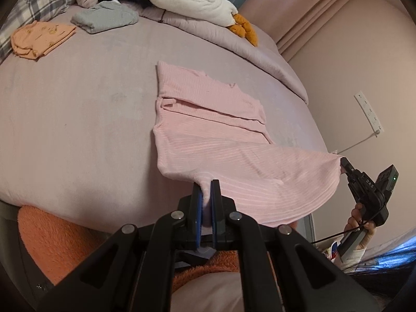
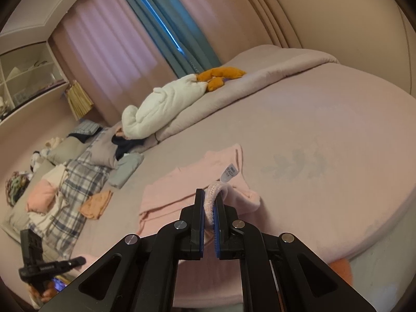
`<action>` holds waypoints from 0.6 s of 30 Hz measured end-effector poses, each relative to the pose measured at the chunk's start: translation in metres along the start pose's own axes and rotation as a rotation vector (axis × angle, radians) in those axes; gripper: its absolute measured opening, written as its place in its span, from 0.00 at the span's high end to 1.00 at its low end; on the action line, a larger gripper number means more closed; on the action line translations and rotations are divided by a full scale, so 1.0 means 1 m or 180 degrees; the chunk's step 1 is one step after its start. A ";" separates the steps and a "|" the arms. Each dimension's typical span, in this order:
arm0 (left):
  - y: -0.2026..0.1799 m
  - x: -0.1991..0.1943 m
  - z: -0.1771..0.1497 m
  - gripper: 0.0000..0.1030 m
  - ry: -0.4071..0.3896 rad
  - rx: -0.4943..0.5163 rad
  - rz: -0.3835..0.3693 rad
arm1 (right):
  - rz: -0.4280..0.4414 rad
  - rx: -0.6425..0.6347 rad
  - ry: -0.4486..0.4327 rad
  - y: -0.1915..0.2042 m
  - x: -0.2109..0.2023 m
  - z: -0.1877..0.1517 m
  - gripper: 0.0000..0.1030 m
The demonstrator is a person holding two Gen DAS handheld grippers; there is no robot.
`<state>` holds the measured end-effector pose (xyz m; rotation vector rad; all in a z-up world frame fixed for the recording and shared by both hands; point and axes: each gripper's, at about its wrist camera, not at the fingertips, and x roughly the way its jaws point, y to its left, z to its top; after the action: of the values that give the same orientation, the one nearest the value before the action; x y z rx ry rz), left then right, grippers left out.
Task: Fold small clothes
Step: 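Lift the hem and fold the shirt in half toward the collar with both grippers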
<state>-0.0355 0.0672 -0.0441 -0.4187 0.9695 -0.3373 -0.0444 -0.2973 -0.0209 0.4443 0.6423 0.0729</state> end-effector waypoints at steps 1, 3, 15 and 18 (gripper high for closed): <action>0.000 0.000 0.000 0.95 -0.0005 -0.0010 0.0001 | -0.0015 -0.0011 0.0001 0.000 0.000 0.000 0.93; 0.001 0.000 0.001 0.95 -0.0021 -0.0024 -0.0017 | -0.0044 -0.0012 0.0001 0.000 0.002 0.001 0.93; 0.003 0.009 0.033 0.95 -0.0294 -0.0051 -0.0042 | -0.0119 -0.0034 -0.0037 0.004 0.016 0.017 0.93; 0.004 0.014 0.043 0.95 -0.0321 -0.0059 -0.0037 | -0.0131 -0.0020 -0.0069 0.004 0.021 0.022 0.93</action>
<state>0.0084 0.0726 -0.0350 -0.4543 0.8725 -0.3149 -0.0145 -0.2980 -0.0157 0.4250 0.6296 0.0311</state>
